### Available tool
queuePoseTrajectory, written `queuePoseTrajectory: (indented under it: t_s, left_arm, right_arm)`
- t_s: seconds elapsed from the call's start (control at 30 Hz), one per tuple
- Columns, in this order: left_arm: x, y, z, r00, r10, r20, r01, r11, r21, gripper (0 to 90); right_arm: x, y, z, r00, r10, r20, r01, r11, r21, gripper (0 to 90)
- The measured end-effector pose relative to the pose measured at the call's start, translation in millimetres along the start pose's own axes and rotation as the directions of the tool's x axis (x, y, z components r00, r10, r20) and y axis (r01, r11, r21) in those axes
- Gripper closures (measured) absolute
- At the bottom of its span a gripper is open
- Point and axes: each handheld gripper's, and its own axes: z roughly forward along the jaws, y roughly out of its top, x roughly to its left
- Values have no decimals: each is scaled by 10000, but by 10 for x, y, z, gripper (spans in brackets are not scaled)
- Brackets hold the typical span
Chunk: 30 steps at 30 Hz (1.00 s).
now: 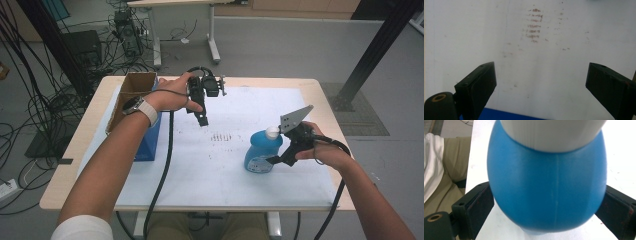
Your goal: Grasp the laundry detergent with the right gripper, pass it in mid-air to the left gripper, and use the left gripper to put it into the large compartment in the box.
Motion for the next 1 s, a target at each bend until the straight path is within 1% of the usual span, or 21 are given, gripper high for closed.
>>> queuePoseTrajectory:
  t_s: [0.27, 0.43, 1.0]
  left_arm:
    - [-1, 5, 7, 10000, -31, -13, 31, 10000, -4, 100]
    - [3, 2, 15, 10000, -62, -21, 62, 10000, 7, 100]
    - [7, -6, 39, 10000, -95, 16, 95, 10000, 29, 100]
  right_arm:
    - [-7, -39, 26, 10000, -9, -15, 9, 9996, -300, 92]
    - [-11, -73, 40, 9999, 126, -74, -129, 9990, -432, 100]
    - [-7, -122, 113, 9999, 110, -108, -117, 9977, -675, 117]
